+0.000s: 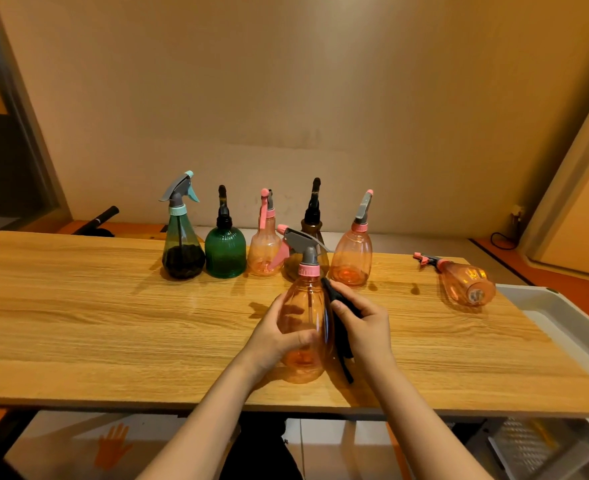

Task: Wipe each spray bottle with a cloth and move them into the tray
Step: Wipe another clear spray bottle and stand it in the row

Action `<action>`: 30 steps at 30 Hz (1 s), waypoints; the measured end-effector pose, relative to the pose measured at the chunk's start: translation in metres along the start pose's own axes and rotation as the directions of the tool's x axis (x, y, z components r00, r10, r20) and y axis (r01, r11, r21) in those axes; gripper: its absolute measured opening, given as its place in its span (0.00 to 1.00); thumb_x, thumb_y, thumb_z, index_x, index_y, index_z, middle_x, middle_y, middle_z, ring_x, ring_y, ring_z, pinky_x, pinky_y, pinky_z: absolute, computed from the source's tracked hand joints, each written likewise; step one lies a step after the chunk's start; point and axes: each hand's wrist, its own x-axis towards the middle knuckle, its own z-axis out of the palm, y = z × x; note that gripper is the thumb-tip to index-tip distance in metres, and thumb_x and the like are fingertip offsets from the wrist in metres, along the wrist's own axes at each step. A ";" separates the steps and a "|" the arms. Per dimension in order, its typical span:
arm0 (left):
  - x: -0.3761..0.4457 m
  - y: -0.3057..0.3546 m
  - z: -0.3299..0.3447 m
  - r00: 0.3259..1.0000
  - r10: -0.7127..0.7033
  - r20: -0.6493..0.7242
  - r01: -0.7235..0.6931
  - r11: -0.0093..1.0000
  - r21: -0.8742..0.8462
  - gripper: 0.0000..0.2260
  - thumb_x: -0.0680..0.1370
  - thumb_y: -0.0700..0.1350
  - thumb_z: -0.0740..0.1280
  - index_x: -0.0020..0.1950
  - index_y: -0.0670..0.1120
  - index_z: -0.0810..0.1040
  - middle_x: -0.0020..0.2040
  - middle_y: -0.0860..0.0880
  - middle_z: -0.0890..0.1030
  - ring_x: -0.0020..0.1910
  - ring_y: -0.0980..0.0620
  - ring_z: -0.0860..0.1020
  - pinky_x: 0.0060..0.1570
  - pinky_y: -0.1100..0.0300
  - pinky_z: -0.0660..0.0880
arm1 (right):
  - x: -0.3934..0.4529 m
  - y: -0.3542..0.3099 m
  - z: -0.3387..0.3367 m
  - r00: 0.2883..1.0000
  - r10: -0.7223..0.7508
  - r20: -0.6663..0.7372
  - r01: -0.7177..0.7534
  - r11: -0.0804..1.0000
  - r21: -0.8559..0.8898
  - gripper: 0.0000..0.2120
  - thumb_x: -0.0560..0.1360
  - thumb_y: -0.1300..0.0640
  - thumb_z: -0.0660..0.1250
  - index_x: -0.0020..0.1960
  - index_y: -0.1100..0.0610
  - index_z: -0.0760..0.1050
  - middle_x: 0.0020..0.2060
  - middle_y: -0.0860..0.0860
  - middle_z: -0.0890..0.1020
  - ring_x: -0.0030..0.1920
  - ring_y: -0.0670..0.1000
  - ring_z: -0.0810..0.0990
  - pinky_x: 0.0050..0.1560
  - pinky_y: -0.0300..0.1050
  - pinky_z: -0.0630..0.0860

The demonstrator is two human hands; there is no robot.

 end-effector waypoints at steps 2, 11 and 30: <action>0.001 -0.002 0.003 1.000 0.005 -0.012 -0.005 1.000 -0.027 0.43 0.55 0.57 0.77 0.69 0.54 0.67 0.60 0.50 0.79 0.59 0.54 0.78 0.56 0.57 0.77 | -0.001 0.001 0.000 0.999 0.035 0.000 -0.035 0.999 0.032 0.17 0.73 0.70 0.65 0.56 0.54 0.78 0.51 0.48 0.82 0.55 0.40 0.78 0.54 0.33 0.74; 0.004 -0.003 0.001 1.000 0.022 -0.003 -0.022 0.995 -0.098 0.34 0.57 0.55 0.76 0.62 0.54 0.71 0.52 0.53 0.83 0.53 0.56 0.81 0.46 0.63 0.77 | 0.003 -0.015 -0.003 0.994 -0.062 -0.090 0.067 0.996 0.060 0.17 0.71 0.73 0.65 0.51 0.55 0.79 0.41 0.45 0.83 0.42 0.37 0.81 0.42 0.30 0.75; 0.004 -0.007 -0.006 0.990 -0.011 0.138 0.006 0.999 0.039 0.51 0.59 0.58 0.79 0.76 0.54 0.56 0.68 0.49 0.71 0.66 0.50 0.73 0.64 0.46 0.73 | 0.024 -0.008 0.004 0.889 -0.382 0.254 0.452 0.822 -0.346 0.21 0.72 0.67 0.67 0.61 0.50 0.73 0.60 0.38 0.73 0.66 0.35 0.66 0.67 0.33 0.63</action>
